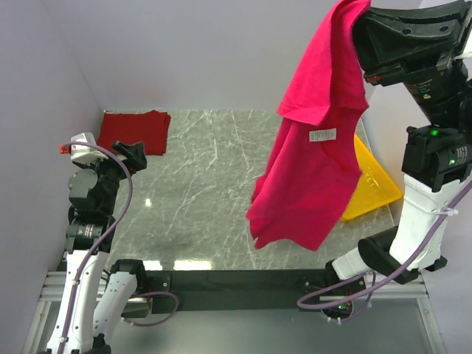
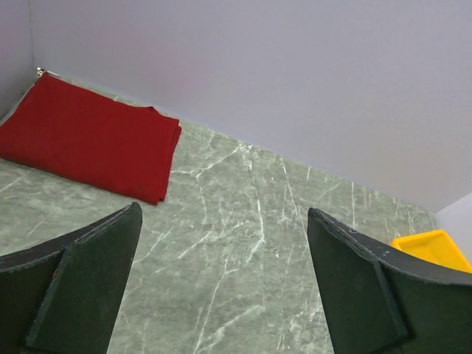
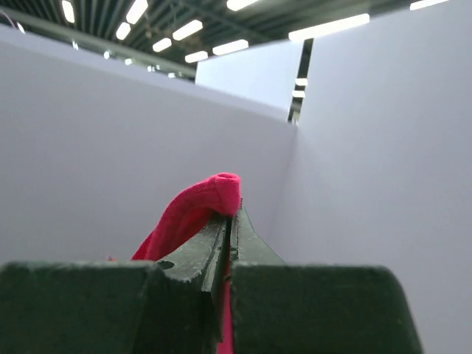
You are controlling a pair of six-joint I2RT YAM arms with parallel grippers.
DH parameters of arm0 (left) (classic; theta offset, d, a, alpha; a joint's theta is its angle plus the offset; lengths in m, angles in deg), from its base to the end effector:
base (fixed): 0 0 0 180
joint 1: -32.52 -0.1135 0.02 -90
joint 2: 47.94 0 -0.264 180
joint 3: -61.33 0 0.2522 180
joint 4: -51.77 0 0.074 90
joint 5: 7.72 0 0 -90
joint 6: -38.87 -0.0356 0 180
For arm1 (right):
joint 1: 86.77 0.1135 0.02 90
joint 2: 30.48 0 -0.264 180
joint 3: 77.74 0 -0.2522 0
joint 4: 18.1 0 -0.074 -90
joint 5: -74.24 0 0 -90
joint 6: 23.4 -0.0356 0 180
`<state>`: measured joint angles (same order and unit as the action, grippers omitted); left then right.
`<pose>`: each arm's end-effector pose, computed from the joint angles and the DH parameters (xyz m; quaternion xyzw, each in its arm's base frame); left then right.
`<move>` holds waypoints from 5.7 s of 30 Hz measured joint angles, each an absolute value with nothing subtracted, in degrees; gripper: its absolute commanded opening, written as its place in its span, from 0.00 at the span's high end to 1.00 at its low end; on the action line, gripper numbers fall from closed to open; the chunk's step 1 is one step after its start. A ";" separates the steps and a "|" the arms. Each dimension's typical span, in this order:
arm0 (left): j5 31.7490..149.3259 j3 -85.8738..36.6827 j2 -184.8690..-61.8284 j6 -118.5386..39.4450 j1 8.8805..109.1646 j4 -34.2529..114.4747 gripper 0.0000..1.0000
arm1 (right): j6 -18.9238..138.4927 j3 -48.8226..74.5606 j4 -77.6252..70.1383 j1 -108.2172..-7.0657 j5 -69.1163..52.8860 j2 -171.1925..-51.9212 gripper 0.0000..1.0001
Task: Fold and stack the t-shirts
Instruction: Move the tshirt to the center of the board, then flatten the tshirt out
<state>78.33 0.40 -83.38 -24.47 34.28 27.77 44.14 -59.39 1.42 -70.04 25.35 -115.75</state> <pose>0.1421 -0.0019 0.3780 -0.1745 0.6757 -0.1524 0.6998 0.1012 0.0549 0.7061 -0.3228 0.2835 0.3953 0.8119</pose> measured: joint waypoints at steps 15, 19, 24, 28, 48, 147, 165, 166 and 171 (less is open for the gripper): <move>76.78 0.33 -79.14 -24.47 34.28 24.69 0.01 | 61.93 -24.38 8.90 -52.73 18.13 -111.29 1.00; 76.78 0.33 -79.14 -24.47 34.28 24.10 0.01 | 69.76 -11.00 15.37 -48.46 15.79 -111.60 0.77; 76.82 0.33 -78.79 -24.41 34.28 23.48 0.01 | 78.94 0.74 22.88 -46.80 10.22 -113.43 0.29; 76.87 0.33 -78.73 -24.30 34.28 23.46 0.01 | 84.73 7.58 25.46 -48.92 5.67 -112.58 0.25; 81.78 4.26 -84.63 -21.26 34.28 29.17 0.01 | 86.65 24.93 35.01 -79.39 -18.87 -110.96 0.27; 74.55 -23.08 -149.33 -47.27 78.54 12.95 0.33 | 109.41 27.90 37.83 -86.80 34.07 -108.34 0.21; 67.66 -26.05 -149.54 -44.76 79.81 9.67 0.81 | 108.07 30.13 37.64 -87.76 34.96 -108.39 0.22; 68.25 -26.05 -148.23 -44.21 79.70 9.65 0.86 | 108.58 30.11 37.94 -87.72 35.12 -108.49 0.22; 72.41 -25.53 -142.27 -41.13 78.04 10.17 0.99 | 109.97 30.13 38.99 -84.46 34.48 -110.70 0.22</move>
<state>72.41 -25.53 -142.27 -41.13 78.04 10.17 109.97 30.13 38.99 -84.46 34.48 -110.70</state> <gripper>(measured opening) 0.027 0.785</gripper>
